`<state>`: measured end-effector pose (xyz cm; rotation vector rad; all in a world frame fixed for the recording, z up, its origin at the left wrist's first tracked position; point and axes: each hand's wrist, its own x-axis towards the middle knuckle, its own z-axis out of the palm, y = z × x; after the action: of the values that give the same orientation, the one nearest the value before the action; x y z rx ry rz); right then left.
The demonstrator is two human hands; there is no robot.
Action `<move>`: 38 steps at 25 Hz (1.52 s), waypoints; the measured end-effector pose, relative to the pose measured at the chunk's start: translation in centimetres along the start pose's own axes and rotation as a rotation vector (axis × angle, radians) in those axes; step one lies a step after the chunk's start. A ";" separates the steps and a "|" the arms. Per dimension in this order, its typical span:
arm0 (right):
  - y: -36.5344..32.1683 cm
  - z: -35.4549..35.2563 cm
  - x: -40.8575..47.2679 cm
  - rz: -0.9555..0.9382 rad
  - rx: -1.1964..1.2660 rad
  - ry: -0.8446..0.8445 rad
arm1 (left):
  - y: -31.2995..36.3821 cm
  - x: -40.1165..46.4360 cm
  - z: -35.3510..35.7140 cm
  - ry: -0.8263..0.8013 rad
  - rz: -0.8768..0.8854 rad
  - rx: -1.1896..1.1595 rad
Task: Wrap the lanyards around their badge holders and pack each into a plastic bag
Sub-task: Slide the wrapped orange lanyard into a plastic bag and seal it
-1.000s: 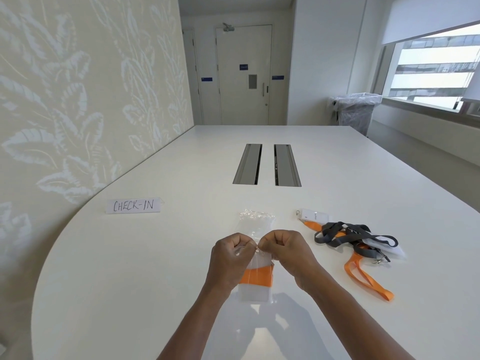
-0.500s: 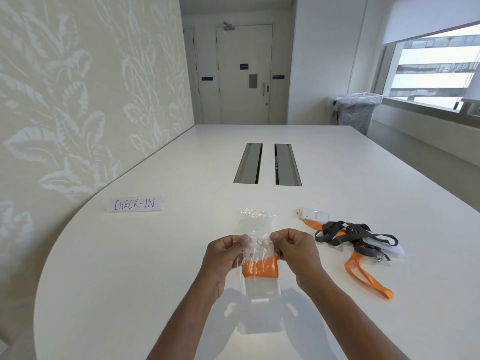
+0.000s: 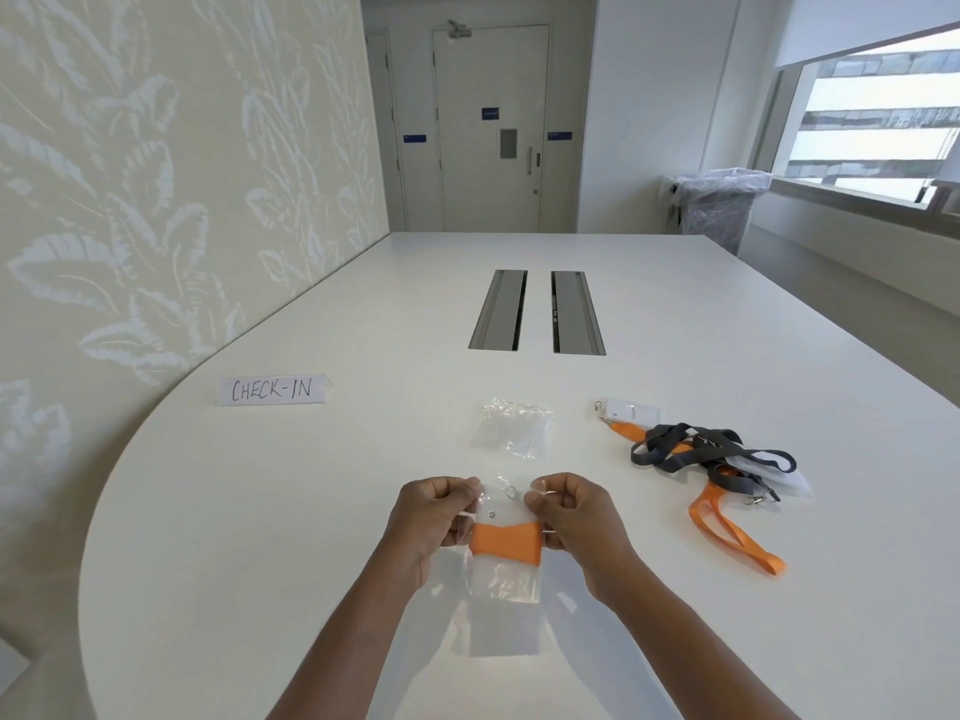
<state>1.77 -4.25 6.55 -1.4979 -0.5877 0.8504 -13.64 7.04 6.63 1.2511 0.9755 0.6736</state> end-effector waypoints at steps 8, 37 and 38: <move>4.5 3.0 -1.9 0.057 -0.191 -0.039 | -3.6 -1.4 -3.7 0.136 -0.096 0.231; 6.1 3.9 -2.3 -0.362 -0.583 0.001 | -6.3 -7.7 -8.5 0.170 0.348 0.667; 6.0 3.8 -2.3 -0.348 -0.573 0.000 | -6.1 -7.8 -8.3 0.177 0.347 0.651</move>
<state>-3.31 -4.43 1.10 -1.8281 -1.1208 0.4231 -25.04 2.84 2.34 1.9906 1.1860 0.7713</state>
